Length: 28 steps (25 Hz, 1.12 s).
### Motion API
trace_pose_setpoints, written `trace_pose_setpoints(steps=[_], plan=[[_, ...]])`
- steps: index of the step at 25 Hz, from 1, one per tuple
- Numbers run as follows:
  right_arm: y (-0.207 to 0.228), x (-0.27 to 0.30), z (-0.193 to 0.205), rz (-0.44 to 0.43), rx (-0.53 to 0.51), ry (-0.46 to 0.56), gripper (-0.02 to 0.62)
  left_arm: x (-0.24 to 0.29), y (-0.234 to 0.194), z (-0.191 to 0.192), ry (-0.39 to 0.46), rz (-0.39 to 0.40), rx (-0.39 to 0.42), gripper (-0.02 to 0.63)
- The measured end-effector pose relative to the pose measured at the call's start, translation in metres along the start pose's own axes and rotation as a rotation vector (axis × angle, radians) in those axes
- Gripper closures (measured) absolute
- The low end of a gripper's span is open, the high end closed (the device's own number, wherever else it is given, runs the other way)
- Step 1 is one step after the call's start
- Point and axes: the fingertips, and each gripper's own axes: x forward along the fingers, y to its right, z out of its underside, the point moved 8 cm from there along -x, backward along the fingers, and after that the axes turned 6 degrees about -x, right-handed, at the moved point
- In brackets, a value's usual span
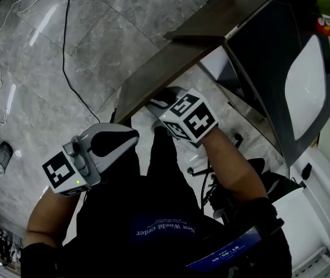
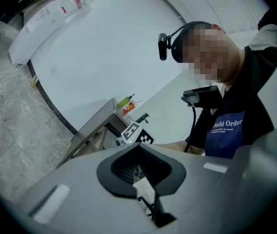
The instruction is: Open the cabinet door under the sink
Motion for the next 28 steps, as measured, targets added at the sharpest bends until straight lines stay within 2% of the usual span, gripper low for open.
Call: trace_pose_setpoints(steps=[7,13,20,24,28], plan=[[-0.021,-0.022,0.026,-0.04,0.052,0.109,0.5,0.013,0.019,-0.013,-0.043,0.033,0.046,0.603],[-0.04,-0.07,0.057,-0.024,0.104,0.277,0.5,0.04,0.054,-0.025,-0.081,0.097,0.087,0.603],[-0.062,-0.15,0.081,0.164,0.171,0.498,0.5,0.078,0.098,-0.057,-0.132,0.235,0.196,0.603],[-0.083,-0.207,0.1,0.288,0.195,0.618,0.5,0.102,0.131,-0.073,-0.171,0.286,0.226,0.603],[-0.102,-0.263,0.119,0.41,0.215,0.757,0.5,0.123,0.164,-0.091,-0.199,0.324,0.292,0.603]])
